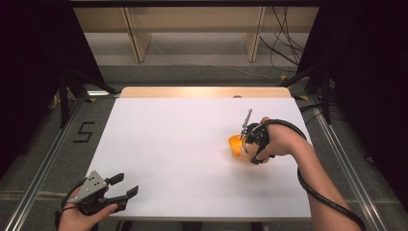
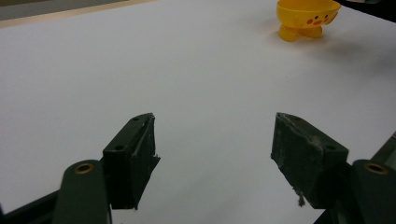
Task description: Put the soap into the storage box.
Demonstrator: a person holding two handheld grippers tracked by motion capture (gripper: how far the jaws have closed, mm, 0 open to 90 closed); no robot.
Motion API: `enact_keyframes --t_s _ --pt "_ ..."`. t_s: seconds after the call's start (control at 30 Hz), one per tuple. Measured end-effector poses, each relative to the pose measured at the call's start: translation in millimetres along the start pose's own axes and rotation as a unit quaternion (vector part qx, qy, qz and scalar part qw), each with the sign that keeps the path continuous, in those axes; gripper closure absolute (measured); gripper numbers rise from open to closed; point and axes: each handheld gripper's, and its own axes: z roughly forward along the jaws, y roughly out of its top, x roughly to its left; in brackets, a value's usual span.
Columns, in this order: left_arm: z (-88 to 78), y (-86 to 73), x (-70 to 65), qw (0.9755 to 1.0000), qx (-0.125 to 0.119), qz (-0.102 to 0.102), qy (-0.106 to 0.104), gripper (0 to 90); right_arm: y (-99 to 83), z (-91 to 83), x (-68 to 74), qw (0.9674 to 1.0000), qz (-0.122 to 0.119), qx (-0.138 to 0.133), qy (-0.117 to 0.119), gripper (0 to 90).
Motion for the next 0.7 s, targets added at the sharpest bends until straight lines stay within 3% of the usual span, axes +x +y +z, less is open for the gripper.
enact_keyframes --t_s 0.37,0.43,0.47,0.7 --pt "-0.1 0.1 -0.1 1.0000 0.000 0.000 0.000 30.2 2.4 -2.2 -0.1 0.9998 0.014 0.000 -0.017 33.9" --pt "-0.1 0.1 -0.1 1.0000 0.000 0.000 0.000 30.2 2.4 -1.9 -1.5 0.9998 0.007 -0.001 -0.019 33.9" --pt "-0.1 0.0 0.0 1.0000 0.000 0.000 0.000 30.2 2.0 -0.4 -5.1 0.9997 -0.012 -0.007 -0.018 33.9" --pt "-0.2 0.1 -0.1 1.0000 0.000 0.001 0.000 30.2 3.9 -2.0 -5.3 0.9997 0.004 -0.003 -0.022 33.9"
